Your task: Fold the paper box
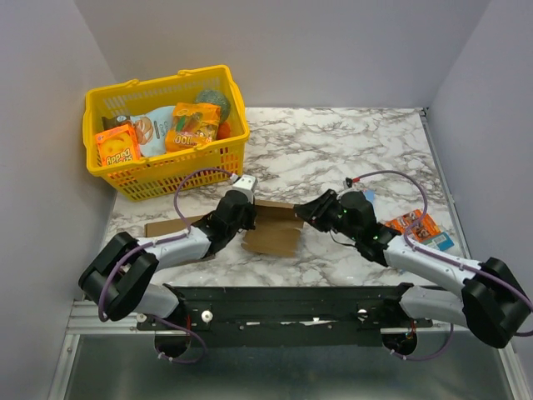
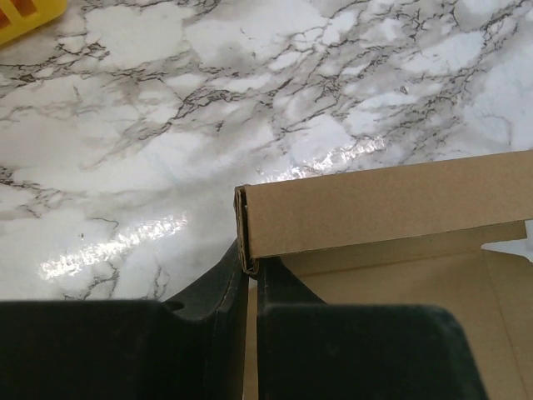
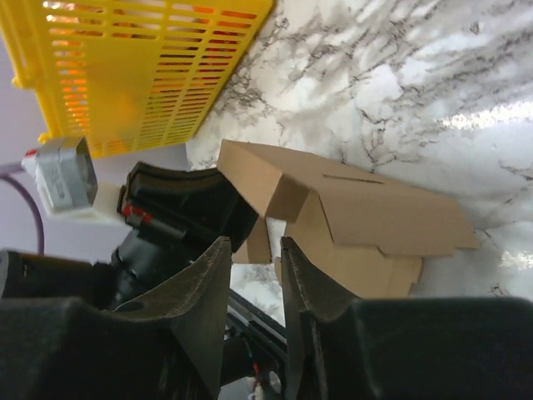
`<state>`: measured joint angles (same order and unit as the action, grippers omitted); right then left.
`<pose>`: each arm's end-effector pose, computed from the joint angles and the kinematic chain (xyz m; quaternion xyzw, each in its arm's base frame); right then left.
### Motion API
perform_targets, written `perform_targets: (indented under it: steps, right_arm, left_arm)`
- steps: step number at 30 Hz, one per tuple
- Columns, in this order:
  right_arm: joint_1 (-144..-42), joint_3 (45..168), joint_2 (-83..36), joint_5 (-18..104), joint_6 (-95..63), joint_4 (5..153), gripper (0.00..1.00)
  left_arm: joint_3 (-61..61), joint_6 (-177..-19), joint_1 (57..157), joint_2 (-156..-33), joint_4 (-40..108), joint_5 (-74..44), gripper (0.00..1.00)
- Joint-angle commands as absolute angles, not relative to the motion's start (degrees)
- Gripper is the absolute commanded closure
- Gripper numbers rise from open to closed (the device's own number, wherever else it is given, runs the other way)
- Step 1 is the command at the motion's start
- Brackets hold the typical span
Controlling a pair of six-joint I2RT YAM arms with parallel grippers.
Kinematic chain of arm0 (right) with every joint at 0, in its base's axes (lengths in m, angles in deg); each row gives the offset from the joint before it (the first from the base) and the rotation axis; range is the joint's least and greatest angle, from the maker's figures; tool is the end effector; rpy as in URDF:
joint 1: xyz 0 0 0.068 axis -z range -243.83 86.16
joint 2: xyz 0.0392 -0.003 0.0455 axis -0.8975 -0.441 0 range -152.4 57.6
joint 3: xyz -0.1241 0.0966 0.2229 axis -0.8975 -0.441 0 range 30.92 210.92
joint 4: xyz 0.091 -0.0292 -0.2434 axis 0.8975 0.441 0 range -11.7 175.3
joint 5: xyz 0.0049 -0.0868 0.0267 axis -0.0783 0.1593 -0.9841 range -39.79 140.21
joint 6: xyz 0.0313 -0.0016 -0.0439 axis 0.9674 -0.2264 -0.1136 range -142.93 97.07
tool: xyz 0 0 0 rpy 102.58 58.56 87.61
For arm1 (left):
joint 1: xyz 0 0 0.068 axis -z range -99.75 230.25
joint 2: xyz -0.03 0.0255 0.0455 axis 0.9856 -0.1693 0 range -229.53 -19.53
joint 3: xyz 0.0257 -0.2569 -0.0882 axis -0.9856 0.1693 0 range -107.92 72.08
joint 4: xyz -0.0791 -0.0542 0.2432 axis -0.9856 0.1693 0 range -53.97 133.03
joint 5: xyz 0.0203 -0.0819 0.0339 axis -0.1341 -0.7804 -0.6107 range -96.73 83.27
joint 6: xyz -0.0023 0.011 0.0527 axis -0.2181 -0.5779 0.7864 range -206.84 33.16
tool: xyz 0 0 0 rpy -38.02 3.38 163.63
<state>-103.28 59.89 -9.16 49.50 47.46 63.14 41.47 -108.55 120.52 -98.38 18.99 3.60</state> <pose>0.1908 0.1576 0.2111 0.2187 0.8029 0.4568 0.3145 0.2103 -0.1699 0.1733 0.0963 0.8635 -0.1845 0.4595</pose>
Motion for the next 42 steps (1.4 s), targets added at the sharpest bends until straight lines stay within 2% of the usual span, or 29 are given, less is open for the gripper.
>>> perform_targets:
  steps: [1, 8, 16, 29, 39, 42]
  right_arm:
    - [-104.3, 60.3, -5.2, 53.2, 38.0, 71.9, 0.64]
    - [-107.3, 61.7, -6.6, 55.5, 35.0, 78.1, 0.68]
    - [-107.3, 65.1, -13.7, 60.3, 33.5, 82.6, 0.62]
    - [-107.3, 66.6, -19.5, 62.2, 33.2, 79.7, 0.59]
    - [-107.3, 66.7, -19.9, 62.9, 33.8, 75.8, 0.62]
    - [-107.3, 66.3, -17.0, 64.6, 34.4, 78.8, 0.58]
  left_arm:
    - [38.1, -111.1, 118.8, -98.8, 25.6, -0.5, 1.0]
    - [36.8, -111.9, 118.4, -99.5, 26.7, -1.5, 1.0]
    - [37.4, -112.9, 118.4, -99.1, 26.5, -1.7, 1.0]
    - [38.7, -113.8, 118.5, -97.6, 26.1, -2.2, 1.0]
    - [39.4, -114.3, 118.8, -97.4, 26.4, -0.3, 1.0]
    - [37.5, -113.5, 118.7, -99.9, 28.6, 1.8, 1.0]
